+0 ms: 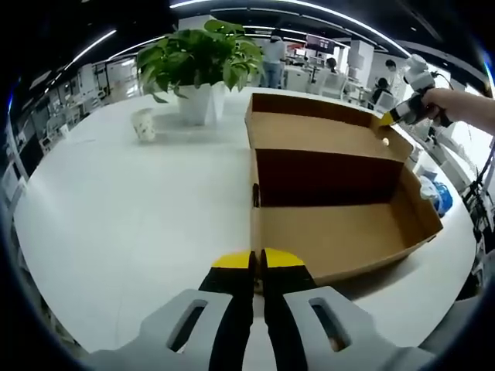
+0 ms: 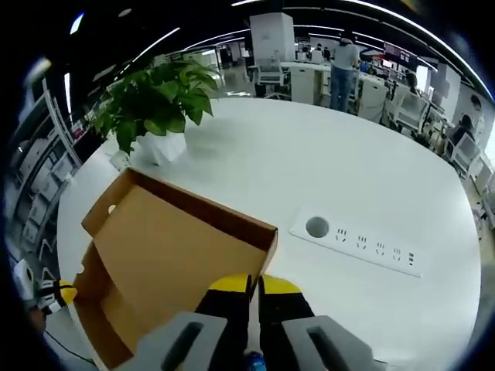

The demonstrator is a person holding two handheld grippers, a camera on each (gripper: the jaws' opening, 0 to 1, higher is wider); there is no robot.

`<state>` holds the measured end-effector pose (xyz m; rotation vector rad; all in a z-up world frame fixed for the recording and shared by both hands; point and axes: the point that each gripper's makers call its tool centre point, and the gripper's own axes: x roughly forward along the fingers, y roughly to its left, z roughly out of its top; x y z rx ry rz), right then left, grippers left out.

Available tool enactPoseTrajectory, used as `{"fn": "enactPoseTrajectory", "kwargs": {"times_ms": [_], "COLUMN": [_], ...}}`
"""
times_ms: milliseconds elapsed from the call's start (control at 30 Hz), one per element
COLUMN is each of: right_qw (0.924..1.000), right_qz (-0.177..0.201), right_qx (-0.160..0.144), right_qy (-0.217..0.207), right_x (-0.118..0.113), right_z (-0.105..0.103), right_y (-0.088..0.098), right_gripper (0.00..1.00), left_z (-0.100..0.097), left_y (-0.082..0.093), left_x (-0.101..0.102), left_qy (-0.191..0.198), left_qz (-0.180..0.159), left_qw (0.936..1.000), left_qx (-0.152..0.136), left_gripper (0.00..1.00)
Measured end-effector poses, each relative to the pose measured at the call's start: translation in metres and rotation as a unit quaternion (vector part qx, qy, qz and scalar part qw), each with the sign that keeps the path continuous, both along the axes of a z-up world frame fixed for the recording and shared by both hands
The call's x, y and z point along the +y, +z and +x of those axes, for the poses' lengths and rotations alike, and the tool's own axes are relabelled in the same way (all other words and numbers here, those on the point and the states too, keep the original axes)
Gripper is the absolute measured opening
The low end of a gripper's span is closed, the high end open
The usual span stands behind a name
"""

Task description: Operate the shoe box by opening the lid, removing the specified soft item, and placing it in the target area until the item is outside and the box remains undamaged.

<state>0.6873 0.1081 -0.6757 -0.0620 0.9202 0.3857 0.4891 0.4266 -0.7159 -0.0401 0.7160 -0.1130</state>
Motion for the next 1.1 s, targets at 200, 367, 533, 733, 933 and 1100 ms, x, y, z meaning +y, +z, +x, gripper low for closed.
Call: {"fn": "enactPoseTrajectory", "kwargs": {"times_ms": [200, 367, 533, 733, 933, 1100], "right_qw": [1.0000, 0.9999, 0.9996, 0.9994, 0.9990, 0.9985], "right_qz": [0.003, 0.005, 0.010, 0.015, 0.022, 0.028], "right_qx": [-0.007, -0.015, -0.025, -0.031, -0.038, -0.045], "right_qy": [0.002, 0.005, 0.005, 0.008, 0.010, 0.009], "right_x": [0.000, 0.001, 0.002, 0.002, 0.003, 0.004], "right_z": [-0.001, -0.003, -0.004, -0.004, -0.009, -0.011], "right_y": [0.007, 0.014, 0.022, 0.027, 0.034, 0.039], "right_gripper": [0.00, 0.00, 0.00, 0.00, 0.00, 0.00], "left_z": [0.000, 0.000, 0.000, 0.001, 0.001, 0.001], "left_y": [0.001, 0.001, 0.001, 0.001, 0.001, 0.001], "left_x": [0.000, 0.000, 0.000, 0.000, 0.000, 0.000], "left_qy": [0.000, 0.000, 0.001, 0.001, 0.001, 0.001], "left_qz": [0.000, -0.001, -0.003, -0.003, -0.005, -0.005], "left_qw": [1.0000, 1.0000, 1.0000, 1.0000, 1.0000, 1.0000], "left_qx": [0.000, 0.000, 0.001, 0.001, 0.001, 0.001], "left_gripper": [0.01, 0.01, 0.01, 0.01, 0.01, 0.01]}}
